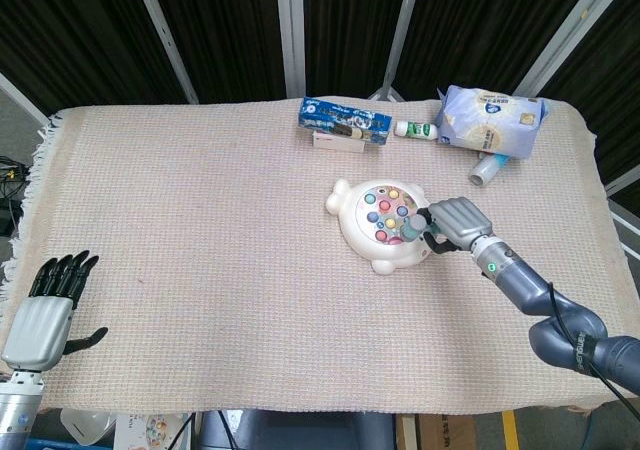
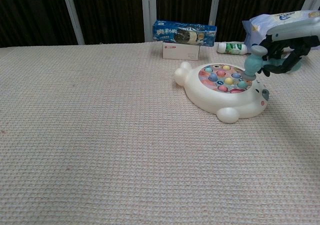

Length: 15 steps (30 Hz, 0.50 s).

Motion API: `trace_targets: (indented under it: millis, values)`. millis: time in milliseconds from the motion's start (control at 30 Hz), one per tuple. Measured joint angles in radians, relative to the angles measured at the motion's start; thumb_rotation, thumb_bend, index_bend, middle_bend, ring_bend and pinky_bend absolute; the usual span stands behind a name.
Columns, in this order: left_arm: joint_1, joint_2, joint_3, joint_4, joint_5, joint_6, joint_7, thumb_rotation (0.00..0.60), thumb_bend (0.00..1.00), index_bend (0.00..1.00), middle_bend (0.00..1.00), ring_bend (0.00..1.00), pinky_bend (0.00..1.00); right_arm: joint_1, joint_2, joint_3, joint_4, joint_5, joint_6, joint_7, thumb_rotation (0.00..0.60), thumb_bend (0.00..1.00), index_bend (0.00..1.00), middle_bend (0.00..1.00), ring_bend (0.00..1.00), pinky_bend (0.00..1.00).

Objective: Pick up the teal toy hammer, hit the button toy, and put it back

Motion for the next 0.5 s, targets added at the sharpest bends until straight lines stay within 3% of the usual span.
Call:
trace_targets:
  millis: [300,500]
  values:
    - [-0.003,-0.004,0.001,0.016,-0.009,-0.01,-0.016,0.6,0.13,0.0,0.0,0.0,0.0,0.131,-0.025,-0.04,0.016,0.199,-0.048,-0.169,0.6,0.78,0.89,0.77,0.57,0.39]
    - [-0.004,-0.008,0.0,0.025,-0.017,-0.015,-0.025,0.6,0.13,0.0,0.0,0.0,0.0,0.223,-0.043,-0.094,0.035,0.342,-0.055,-0.265,0.6,0.78,0.89,0.77,0.57,0.39]
